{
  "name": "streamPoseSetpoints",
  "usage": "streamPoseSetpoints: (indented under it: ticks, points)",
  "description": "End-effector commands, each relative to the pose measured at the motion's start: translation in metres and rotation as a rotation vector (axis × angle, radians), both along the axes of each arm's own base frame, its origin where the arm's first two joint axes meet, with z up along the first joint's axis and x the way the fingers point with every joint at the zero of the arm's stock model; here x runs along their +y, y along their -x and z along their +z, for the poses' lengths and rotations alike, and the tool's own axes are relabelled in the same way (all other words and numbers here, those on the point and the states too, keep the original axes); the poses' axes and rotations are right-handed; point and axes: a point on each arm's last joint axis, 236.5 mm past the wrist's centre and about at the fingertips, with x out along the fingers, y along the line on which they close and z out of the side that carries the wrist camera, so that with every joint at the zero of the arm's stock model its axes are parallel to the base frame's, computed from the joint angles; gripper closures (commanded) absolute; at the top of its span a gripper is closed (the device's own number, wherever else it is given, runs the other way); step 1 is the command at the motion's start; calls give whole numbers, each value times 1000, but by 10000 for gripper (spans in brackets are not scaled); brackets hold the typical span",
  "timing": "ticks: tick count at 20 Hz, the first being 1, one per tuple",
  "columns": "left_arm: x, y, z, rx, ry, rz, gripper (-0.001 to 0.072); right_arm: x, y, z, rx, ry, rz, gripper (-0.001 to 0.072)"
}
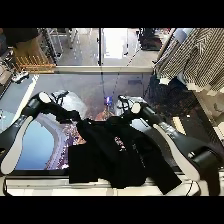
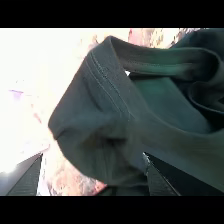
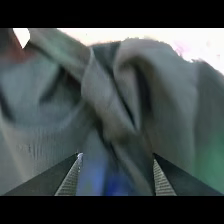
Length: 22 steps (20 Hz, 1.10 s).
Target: Fold the clothes and pants, and hang the long-sleeved shirts on hangers.
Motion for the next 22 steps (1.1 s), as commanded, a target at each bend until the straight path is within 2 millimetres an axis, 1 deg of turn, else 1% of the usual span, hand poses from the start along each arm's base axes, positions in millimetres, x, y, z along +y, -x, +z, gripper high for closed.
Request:
streamPoseSetpoints:
  ticks: [1,2,3,4,5,6,7,8,9,10,11,12,13,14,15,16,17,18,19,20,21,22]
  points:
    - [-5,-2,-37,55,1,10,53,22,-14,-32,106,-50,-44,208]
    - [-10,-1,-42,61,2,5,53,23,-14,-40,132,-46,-56,209]
    - [-16,-3,-45,53,4,2,69,25,-16,-45,142,-46,-67,214]
    - [-24,-8,-44,29,14,9,175,26,-19,-49,151,-48,-81,328]
    - [-34,-16,-39,0,41,22,445,27,-21,-52,161,-50,-97,451]
    - [-44,-23,-29,-23,77,31,694,28,-24,-52,160,-54,-108,649]
    - [-54,-32,-12,-50,128,39,695,28,-31,-47,135,-58,-110,682]
    - [-61,-40,11,-83,170,35,696,27,-44,-32,84,-59,-108,693]
    - [-64,-54,44,-144,206,29,696,25,-62,-7,11,-65,-103,694]
    - [-63,-68,85,-228,235,20,697,23,-86,34,-99,-83,-102,694]
    - [-62,-82,139,-354,271,0,697,22,-108,87,-231,-118,-83,694]
    - [-60,-91,197,-485,311,-10,697,20,-126,156,-394,-170,-70,694]
    - [-58,-93,264,-636,361,-19,697,16,-134,224,-559,-221,-62,694]
    - [-53,-85,322,-772,409,-24,697,8,-131,293,-731,-269,-58,694]
    - [-43,-70,371,-906,432,-29,697,-2,-119,342,-850,-292,-64,694]
    - [-31,-56,401,-1001,409,-33,697,-13,-101,374,-925,-295,-67,694]
    - [-21,-40,416,-1046,380,-34,697,-23,-85,384,-936,-286,-68,694]
    - [-18,-25,414,-1033,370,-42,697,-28,-71,377,-903,-276,-64,693]
    - [-21,-11,399,-980,369,-57,697,-25,-60,362,-844,-272,-45,692]
    - [-35,2,377,-905,379,-97,697,-20,-48,343,-742,-282,-29,527]
    - [-50,12,351,-823,390,-135,698,-17,-37,323,-639,-274,-11,238]
    - [-64,16,329,-761,404,-156,697,-16,-23,302,-525,-255,5,103]
